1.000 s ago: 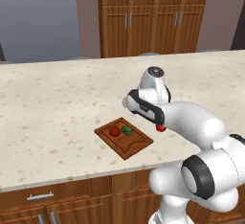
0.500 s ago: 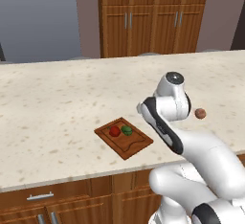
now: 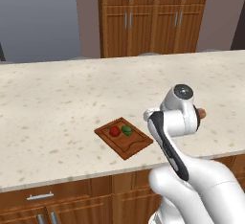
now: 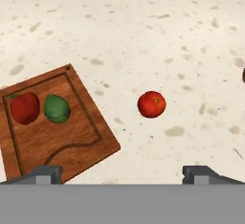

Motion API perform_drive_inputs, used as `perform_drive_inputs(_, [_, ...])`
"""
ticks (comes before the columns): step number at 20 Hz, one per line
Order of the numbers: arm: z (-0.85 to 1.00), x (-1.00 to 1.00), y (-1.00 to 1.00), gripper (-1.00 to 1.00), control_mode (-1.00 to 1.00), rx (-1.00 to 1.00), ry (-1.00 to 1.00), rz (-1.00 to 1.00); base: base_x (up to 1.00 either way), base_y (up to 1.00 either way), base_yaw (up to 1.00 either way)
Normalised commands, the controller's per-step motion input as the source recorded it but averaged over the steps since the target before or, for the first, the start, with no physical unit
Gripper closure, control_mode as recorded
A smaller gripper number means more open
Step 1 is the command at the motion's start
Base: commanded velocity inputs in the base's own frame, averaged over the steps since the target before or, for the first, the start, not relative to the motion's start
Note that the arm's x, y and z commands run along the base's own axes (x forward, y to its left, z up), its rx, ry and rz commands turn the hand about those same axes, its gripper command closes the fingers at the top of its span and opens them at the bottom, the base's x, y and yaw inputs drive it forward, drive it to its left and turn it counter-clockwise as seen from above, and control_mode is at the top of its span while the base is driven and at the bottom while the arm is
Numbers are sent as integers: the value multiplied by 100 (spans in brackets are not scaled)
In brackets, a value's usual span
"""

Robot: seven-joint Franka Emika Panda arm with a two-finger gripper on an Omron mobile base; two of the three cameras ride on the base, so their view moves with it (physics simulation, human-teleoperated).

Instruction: Place the avocado, onion, tomato, and bell pepper on the cutting board.

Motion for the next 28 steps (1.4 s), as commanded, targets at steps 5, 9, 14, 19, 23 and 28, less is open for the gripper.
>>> perform_drive_inputs(5, [8, 2, -45, -100, -100, 0, 10, -6, 0, 0, 0])
perform_drive_inputs(9, [15, 14, -52, -100, -100, 6, 18, 0, 0, 0, 0])
perform_drive_inputs(14, [4, 27, -14, -100, -100, 5, 13, 0, 0, 0, 0])
perform_drive_inputs(19, [-1, 38, 0, -100, -100, 0, 5, 0, 0, 0, 0])
perform_drive_inputs(23, [-10, 30, 0, -100, -100, 0, 4, 0, 0, 0, 0])
perform_drive_inputs(28, [-16, 28, 0, -100, -100, 0, 4, 0, 0, 0, 0])
